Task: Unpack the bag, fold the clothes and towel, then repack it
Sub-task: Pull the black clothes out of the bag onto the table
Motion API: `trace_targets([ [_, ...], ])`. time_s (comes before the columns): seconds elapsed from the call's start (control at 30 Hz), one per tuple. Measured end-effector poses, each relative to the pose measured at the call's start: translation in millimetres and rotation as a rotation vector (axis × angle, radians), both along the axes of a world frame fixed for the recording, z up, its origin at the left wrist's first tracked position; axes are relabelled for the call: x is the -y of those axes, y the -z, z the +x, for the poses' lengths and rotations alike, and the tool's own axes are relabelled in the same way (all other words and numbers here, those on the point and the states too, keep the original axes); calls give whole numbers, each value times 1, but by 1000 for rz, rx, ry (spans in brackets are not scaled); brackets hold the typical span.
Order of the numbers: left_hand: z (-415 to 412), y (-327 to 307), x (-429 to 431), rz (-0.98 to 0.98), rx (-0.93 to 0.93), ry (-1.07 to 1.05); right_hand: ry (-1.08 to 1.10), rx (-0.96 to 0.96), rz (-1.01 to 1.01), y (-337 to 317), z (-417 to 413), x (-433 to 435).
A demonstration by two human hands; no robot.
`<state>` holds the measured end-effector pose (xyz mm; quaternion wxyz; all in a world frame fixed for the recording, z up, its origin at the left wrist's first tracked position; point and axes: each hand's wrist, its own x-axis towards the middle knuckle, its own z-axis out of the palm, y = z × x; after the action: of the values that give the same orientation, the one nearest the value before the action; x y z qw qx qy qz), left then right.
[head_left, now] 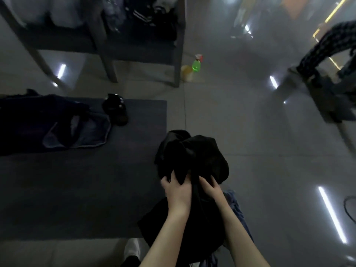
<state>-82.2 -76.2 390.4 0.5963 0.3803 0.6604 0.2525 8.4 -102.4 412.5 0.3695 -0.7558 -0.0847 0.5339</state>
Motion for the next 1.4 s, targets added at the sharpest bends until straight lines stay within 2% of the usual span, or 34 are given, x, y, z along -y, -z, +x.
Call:
trace_targets([
  [0.17,-84,-13,-29,-26,-105,-158,-235,-30,18,-21,-81,-42],
  [0.23,-122,-11,-40,-6,-53,-237,-360,-19,40,-28,-118,-59],
  [0.47,-265,4,-71,-3,204,-746,-850,58,92,-10,-265,-132],
  [0.67,-386,29,-113,16,228,-1032,-1311,181,153,8,-402,-206],
  [0.8,-461,64,-148,-90,128,-950,-1546,364,279,40,-476,-253],
  [0.87,-491,83,-162,-111,184,-889,-1617,509,317,57,-492,-268],
  [1.0,-518,103,-156,-24,93,-622,-1449,745,259,76,-481,-259],
  [1.07,-513,110,-140,15,-107,-429,-1349,820,82,87,-464,-235],
  [1.13,-502,120,-124,-17,-327,-223,-1276,754,-163,103,-445,-204],
  [1.2,-493,132,-117,-26,-399,-120,-1193,596,-289,123,-435,-177],
  [1.3,-486,147,-124,11,-461,-49,-1110,416,-207,155,-441,-166],
  [1.4,-496,160,-142,26,-480,-38,-1220,447,-43,172,-457,-184],
])
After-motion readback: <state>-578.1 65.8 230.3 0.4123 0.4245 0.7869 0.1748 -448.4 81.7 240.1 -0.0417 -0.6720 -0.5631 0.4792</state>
